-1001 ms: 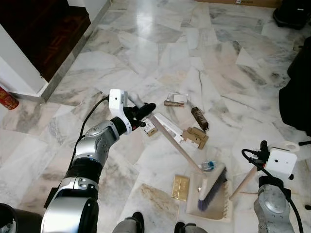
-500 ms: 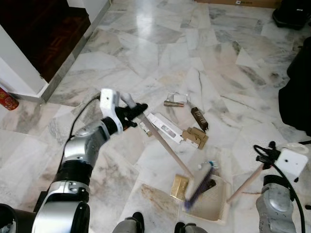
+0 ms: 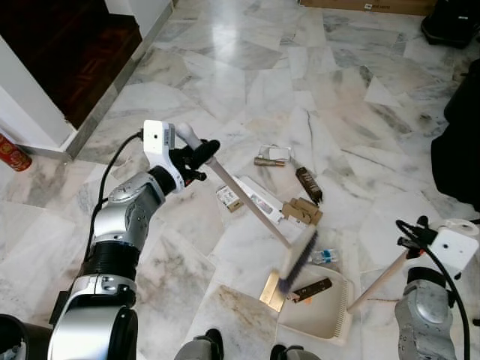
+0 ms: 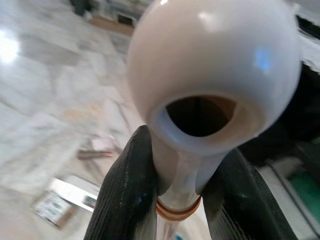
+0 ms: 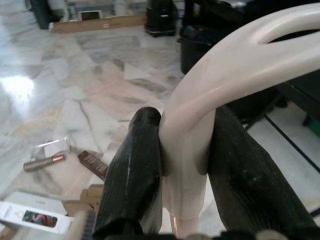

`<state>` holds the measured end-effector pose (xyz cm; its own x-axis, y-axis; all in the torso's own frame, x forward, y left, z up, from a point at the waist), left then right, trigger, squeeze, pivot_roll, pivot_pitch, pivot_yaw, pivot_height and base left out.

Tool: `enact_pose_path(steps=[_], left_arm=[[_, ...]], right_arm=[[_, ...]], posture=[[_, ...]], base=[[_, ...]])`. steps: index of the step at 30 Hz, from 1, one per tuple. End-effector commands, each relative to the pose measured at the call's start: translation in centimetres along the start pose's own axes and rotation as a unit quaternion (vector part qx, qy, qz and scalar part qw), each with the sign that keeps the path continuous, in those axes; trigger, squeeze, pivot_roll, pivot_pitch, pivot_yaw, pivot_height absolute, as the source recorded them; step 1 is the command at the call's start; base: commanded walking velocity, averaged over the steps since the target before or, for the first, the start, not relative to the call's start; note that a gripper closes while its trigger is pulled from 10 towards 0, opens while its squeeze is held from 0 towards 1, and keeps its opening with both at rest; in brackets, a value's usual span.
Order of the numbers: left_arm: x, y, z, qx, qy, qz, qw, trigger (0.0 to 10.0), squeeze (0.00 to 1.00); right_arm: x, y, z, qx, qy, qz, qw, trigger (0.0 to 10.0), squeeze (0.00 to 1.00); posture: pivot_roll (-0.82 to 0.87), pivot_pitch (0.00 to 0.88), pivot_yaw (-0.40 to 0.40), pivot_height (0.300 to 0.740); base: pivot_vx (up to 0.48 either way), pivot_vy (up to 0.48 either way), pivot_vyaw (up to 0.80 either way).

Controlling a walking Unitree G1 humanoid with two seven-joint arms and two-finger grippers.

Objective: Sweep floor

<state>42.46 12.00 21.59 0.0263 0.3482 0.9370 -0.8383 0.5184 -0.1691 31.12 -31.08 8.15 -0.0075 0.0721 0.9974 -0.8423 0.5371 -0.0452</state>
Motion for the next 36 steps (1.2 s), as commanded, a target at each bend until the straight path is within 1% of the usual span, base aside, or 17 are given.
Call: enact_pose_path(steps=[1, 4, 6, 9, 13, 18, 22, 25, 26, 27, 28, 29, 30, 31, 32, 34, 36], left_arm=[[1.0, 0.3, -1.0, 0.023, -0.006, 0.024, 0.999, 10.0, 0.0], [0.6, 0.3, -1.2, 0.032, -0.012, 0.024, 0.999, 10.0, 0.0], [0.4, 0.3, -1.2, 0.036, -0.009, 0.023, 0.999, 10.0, 0.0], [-0.1, 0.3, -1.2, 0.037, -0.022, 0.016, 0.999, 10.0, 0.0], [-0.3, 0.2, -1.1, 0.036, -0.028, 0.015, 0.999, 10.0, 0.0], [0.0, 0.2, -1.3, 0.044, -0.027, 0.025, 0.998, 10.0, 0.0], [0.2, 0.2, -1.5, 0.051, -0.026, 0.033, 0.998, 10.0, 0.0], [0.9, 0.4, -2.4, 0.082, -0.028, 0.052, 0.995, 10.0, 0.0], [0.9, 0.6, -3.0, 0.1, -0.036, 0.055, 0.993, 10.0, 0.0], [0.6, 1.2, -4.0, 0.138, -0.074, 0.056, 0.986, 10.0, 0.0], [0.1, 1.6, -4.5, 0.158, -0.087, 0.052, 0.982, 10.0, 0.0], [0.1, 1.6, -4.5, 0.158, -0.087, 0.052, 0.982, 10.0, 0.0], [-0.6, 2.1, -4.7, 0.171, -0.1, 0.049, 0.979, 10.0, 0.0], [-1.4, 2.6, -4.3, 0.174, -0.134, 0.049, 0.974, 10.0, 0.0], [-1.4, 2.6, -4.3, 0.174, -0.134, 0.049, 0.974, 10.0, 0.0], [-1.6, 2.6, -3.6, 0.167, -0.166, 0.053, 0.97, 10.0, 0.0], [-1.6, 2.6, -3.2, 0.166, -0.189, 0.056, 0.966, 10.0, 0.0]], right_arm=[[0.4, 0.3, 0.7, -0.011, -0.044, 0.004, 0.999, 10.0, 0.0], [1.4, 0.2, 1.0, -0.013, -0.049, 0.023, 0.998, 10.0, 0.0], [2.1, 0.1, 1.1, -0.014, -0.06, 0.033, 0.998, 10.0, 0.0], [2.9, 0.0, 1.2, -0.016, -0.065, 0.044, 0.997, 10.0, 0.0], [3.9, -0.1, 1.2, -0.017, -0.072, 0.056, 0.996, 10.0, 0.0], [5.0, -0.3, 1.5, -0.019, -0.071, 0.071, 0.995, 10.0, 0.0], [5.5, -0.5, 1.8, -0.02, -0.071, 0.077, 0.994, 10.0, 0.0], [6.2, -0.6, 1.8, -0.017, -0.072, 0.082, 0.994, 10.0, 0.0], [6.3, -0.6, 1.7, -0.015, -0.073, 0.083, 0.994, 10.0, 0.0], [6.5, -0.6, 1.3, -0.01, -0.075, 0.083, 0.994, 10.0, 0.0], [6.6, -0.5, 1.0, -0.005, -0.077, 0.084, 0.993, 10.0, 0.0], [6.6, -0.5, 1.0, -0.005, -0.077, 0.084, 0.993, 10.0, 0.0], [6.6, -0.4, 0.6, -0.002, -0.078, 0.084, 0.993, 10.0, 0.0], [6.7, -0.2, 0.1, 0.004, -0.079, 0.084, 0.993, 10.0, 0.0], [6.7, -0.2, 0.1, 0.004, -0.079, 0.084, 0.993, 10.0, 0.0], [6.8, -0.2, -0.2, 0.01, -0.076, 0.085, 0.993, 10.0, 0.0], [7.0, -0.2, -0.7, 0.022, -0.063, 0.087, 0.994, 10.0, 0.0]], posture=[[0.08, 0.165, 0.069, 0.74], [0.08, 0.163, 0.069, 0.74], [0.07, 0.162, 0.068, 0.74], [0.07, 0.159, 0.068, 0.74], [0.07, 0.156, 0.069, 0.74], [0.07, 0.149, 0.067, 0.74], [0.07, 0.143, 0.066, 0.74], [0.06, 0.134, 0.066, 0.74], [0.06, 0.125, 0.068, 0.74], [0.06, 0.125, 0.068, 0.74], [0.06, 0.116, 0.07, 0.74], [0.06, 0.116, 0.07, 0.74], [0.05, 0.109, 0.067, 0.74], [0.05, 0.103, 0.061, 0.74], [0.05, 0.103, 0.061, 0.74], [0.05, 0.098, 0.056, 0.74], [0.05, 0.086, 0.049, 0.74]], base=[[0.0, 0.0, 0.0], [0.0, 0.0, 0.0], [0.0, 0.0, 0.0], [0.0, 0.0, 0.0], [0.0, 0.0, 0.0], [0.0, 0.0, 0.0], [0.0, 0.0, 0.0], [0.0, 0.0, 0.0], [0.0, 0.0, 0.0], [0.0, 0.0, 0.0], [0.0, 0.0, 0.0], [0.0, 0.0, 0.0], [0.0, 0.0, 0.0], [0.0, 0.0, 0.0], [0.0, 0.0, 0.0], [0.0, 0.0, 0.0], [0.0, 0.0, 0.0]])
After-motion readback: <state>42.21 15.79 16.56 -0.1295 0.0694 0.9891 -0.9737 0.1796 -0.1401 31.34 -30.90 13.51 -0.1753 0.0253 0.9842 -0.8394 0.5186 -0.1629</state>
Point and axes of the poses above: a point about 5 cm out from each wrist's last joint towards the gripper, its own y axis pointing back from the gripper into the wrist, its own x axis along the axis of the wrist's last joint, z = x × y, the point moved 6 cm from there along -y, pointing out of the wrist towards the gripper, and after that the axes turned 7 degrees about y, right-handed, at the moved point
